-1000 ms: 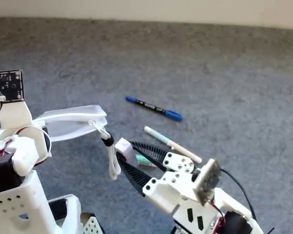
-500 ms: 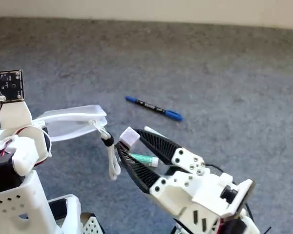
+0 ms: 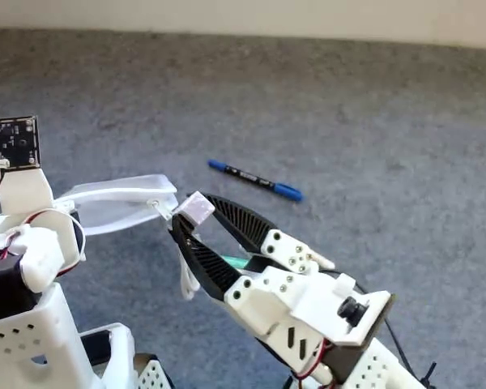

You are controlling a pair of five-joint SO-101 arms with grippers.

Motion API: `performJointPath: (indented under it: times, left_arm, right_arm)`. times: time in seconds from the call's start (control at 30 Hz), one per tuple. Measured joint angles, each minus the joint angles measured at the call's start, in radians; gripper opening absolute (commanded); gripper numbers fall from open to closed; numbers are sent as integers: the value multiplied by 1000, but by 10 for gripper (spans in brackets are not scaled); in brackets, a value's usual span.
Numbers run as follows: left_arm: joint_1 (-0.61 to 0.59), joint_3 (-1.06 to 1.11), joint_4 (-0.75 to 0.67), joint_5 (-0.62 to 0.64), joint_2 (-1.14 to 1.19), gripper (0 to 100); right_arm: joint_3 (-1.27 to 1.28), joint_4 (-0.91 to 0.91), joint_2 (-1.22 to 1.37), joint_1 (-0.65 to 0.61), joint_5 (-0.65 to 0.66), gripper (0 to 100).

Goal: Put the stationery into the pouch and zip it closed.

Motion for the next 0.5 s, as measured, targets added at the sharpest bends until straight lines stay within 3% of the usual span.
performJointPath:
  times: [0.23, 0.5]
  left_arm:
    - [0, 0, 0, 0, 0, 5]
    - [0, 0, 0, 0, 0, 5]
  right_arm:
    - [183, -187, 23, -2, 0, 8]
    - [195, -221, 40, -43, 0, 6]
